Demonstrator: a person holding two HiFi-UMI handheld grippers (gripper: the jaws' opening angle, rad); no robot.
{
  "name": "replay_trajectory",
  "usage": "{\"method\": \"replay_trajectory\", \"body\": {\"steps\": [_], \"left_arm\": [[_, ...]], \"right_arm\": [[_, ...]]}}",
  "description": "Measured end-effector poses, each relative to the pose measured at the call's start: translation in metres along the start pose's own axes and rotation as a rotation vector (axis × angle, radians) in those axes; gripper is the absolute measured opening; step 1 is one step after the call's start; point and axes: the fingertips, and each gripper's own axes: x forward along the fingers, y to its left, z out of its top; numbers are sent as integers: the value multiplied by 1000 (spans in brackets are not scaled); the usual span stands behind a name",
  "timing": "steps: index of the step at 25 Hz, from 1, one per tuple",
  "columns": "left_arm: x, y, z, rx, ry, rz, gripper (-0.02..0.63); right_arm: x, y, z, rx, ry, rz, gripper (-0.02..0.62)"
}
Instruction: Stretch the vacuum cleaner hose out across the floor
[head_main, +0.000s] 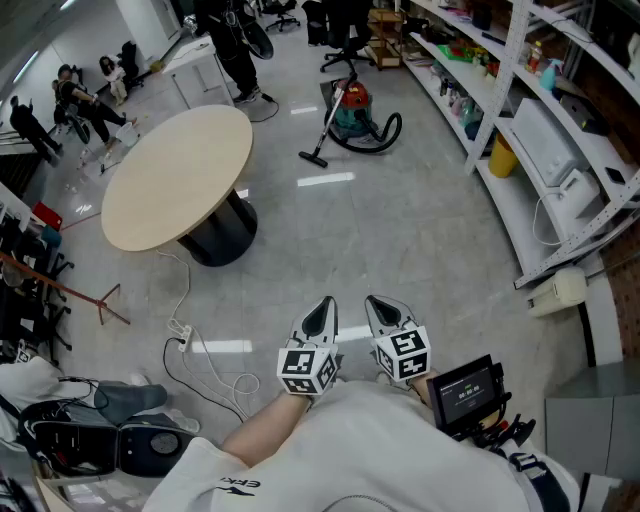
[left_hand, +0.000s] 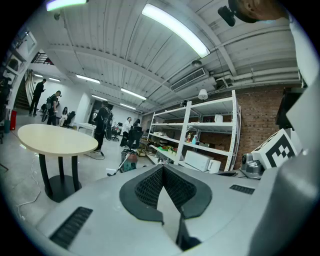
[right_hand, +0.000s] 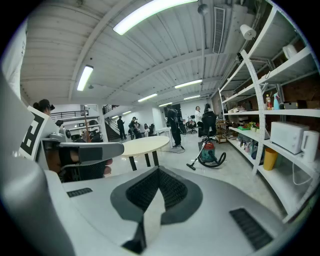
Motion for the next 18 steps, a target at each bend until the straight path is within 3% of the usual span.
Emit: {"method": "replay_trajectory", "body": {"steps": [18], "left_arm": [[-6, 5, 6, -18, -2, 24, 2]], "right_arm": [[1, 5, 7, 17, -1, 4, -2]]}}
